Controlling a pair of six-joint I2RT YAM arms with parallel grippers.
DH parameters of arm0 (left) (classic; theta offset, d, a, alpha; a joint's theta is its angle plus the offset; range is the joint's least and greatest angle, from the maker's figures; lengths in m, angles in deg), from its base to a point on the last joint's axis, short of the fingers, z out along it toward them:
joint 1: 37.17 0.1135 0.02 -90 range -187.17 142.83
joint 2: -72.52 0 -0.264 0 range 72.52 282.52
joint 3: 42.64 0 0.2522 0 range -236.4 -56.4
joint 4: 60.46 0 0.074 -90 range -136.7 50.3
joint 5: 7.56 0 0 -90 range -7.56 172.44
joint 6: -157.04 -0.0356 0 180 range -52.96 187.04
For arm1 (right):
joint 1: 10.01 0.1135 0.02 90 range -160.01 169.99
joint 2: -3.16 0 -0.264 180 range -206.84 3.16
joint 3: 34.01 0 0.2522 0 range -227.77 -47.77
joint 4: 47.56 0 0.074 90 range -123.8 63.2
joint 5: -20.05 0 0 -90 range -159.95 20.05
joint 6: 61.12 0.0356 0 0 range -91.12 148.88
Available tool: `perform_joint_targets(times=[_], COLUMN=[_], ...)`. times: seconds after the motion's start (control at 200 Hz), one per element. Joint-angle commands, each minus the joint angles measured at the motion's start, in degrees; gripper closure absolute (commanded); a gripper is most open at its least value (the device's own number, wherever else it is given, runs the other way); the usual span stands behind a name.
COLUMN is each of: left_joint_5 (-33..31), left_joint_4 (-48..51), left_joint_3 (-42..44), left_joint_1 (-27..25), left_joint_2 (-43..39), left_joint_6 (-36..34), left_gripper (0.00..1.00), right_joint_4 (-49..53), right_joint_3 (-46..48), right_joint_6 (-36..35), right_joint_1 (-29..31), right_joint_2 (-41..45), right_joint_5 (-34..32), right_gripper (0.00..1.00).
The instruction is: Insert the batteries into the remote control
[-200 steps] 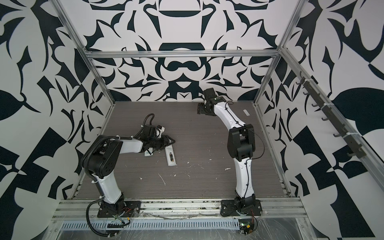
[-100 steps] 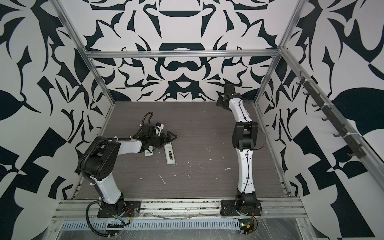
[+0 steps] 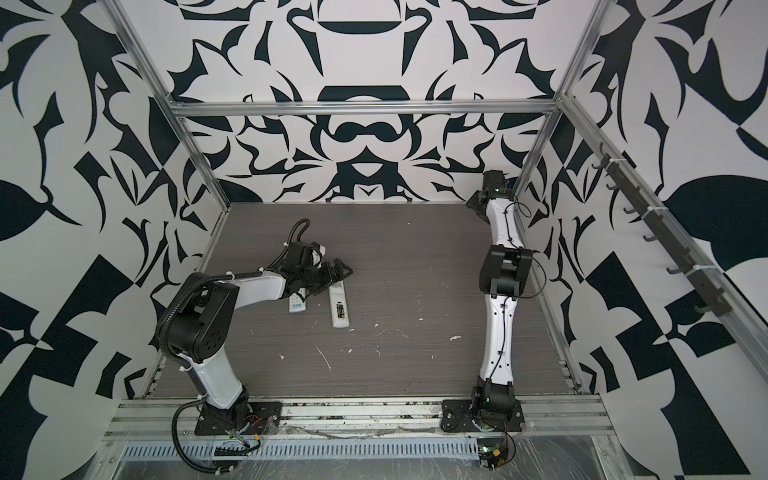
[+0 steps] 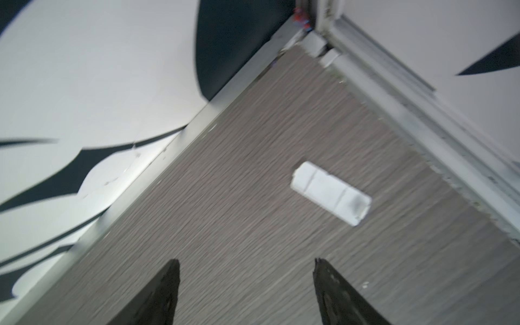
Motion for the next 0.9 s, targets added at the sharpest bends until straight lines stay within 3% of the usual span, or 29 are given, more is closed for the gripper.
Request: perform_joint_targets(times=[0.0,0.5,0.67,0.895], left_joint_5=[-4.15,4.85,4.34,2.55], left_joint_4=[8.42,0.05,3.99,5.24], left_joint_3=[-0.32,-0.14,-1.90,0.54], left_joint_1=[-0.74,-2.63,-2.36,-0.52], left_joint_2=[1.73,-0.50,-2.62,-6.69], left_joint_6=[-0.92,5.24,5.07,6.52], left_gripper=[0.00,0.00,0.01,0.00], right_joint_4=[-0.55,-1.80,0.20,2.81], right_joint_3=[-4.75,-8.69,-9.45,-7.08], right_joint_6=[2.10,1.79,2.22,-2.71], right_joint_1=[-1.09,-5.55,-5.73,-4.65], right_joint_2=[-0.12,-7.41,-9.85,-9.13], right_joint_5=[-1.45,4.29,7.11,7.77], right_gripper=[0.22,0.22,0.23,0.25])
